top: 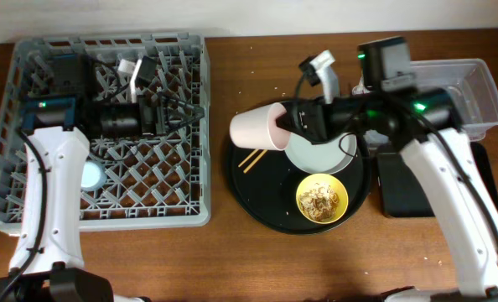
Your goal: Sort waste into correct bins and load items into the dishwasher rack
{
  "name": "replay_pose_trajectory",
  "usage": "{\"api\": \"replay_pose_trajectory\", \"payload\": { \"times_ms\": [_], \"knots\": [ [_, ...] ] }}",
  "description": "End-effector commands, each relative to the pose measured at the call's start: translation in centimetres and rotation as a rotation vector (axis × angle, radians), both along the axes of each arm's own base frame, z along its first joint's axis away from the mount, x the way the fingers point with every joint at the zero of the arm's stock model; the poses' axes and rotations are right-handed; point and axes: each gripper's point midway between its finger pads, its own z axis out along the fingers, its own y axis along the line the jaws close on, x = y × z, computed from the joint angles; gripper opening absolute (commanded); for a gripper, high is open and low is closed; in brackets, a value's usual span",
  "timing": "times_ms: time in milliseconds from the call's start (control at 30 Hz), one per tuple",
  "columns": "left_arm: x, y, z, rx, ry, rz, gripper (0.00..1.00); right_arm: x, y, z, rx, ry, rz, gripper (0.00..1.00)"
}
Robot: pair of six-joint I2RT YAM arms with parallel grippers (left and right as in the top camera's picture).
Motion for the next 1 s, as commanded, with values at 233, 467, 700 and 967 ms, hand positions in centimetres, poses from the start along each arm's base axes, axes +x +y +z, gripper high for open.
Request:
{"api": "replay_pose_trajectory", "payload": {
  "times_ms": [233,467,700,967],
  "knots": [
    [-6.1,-7.6,6.2,-0.290,-0.100,-0.350,0.97,-0.2,1.8,2.6,0.178,-0.101,0.167,0.04],
    [-6.9,-8.8,6.2,-0.290,-0.113,-0.395,0.61,-0.2,3.0,2.5,0.154,-0.107,0.161,0.04],
    [-6.4,-8.9,6.0,-0.269,-0.161,-0.391,0.74,-0.7,2.9,1.8,0.142,-0.049,0.157,0.04],
    [-6.0,-8.9,6.3,-0.268,-0.221,-0.399,0.92,-0.8,2.8,1.8,0.140,-0.042,0.156,0.04]
  ]
}}
